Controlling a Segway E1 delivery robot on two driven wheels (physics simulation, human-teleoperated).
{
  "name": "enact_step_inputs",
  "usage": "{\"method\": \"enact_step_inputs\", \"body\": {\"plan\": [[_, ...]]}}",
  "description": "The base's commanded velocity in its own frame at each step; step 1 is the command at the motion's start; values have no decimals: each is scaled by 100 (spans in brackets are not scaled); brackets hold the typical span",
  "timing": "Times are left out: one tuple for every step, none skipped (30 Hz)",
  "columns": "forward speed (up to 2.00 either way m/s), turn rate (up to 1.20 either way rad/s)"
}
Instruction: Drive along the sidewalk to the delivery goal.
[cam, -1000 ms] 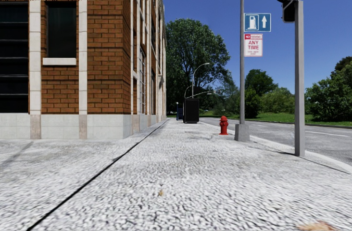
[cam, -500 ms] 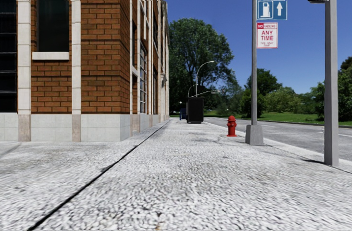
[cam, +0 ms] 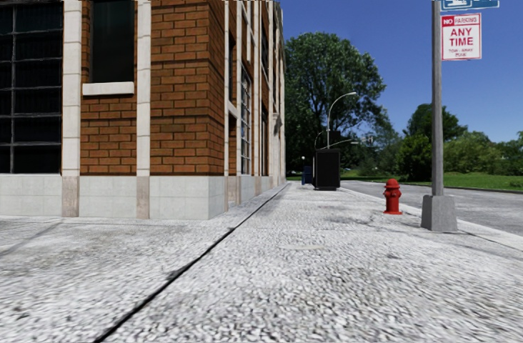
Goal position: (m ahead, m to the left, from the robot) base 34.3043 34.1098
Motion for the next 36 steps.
{"method": "enact_step_inputs", "body": {"plan": [[139,58],[144,58],[144,58],[151,58],[155,58],[161,58],[161,58],[165,58],[172,58],[176,58],[182,58],[182,58],[187,58],[189,58],[191,58],[191,58],[192,58],[192,58],[193,58],[193,58],[194,58],[194,58],[194,58],[194,58],[195,59],[195,59],[195,59],[196,59],[196,59],[198,59],[199,59],[200,59],[200,59],[200,59],[200,59],[200,59]]}}
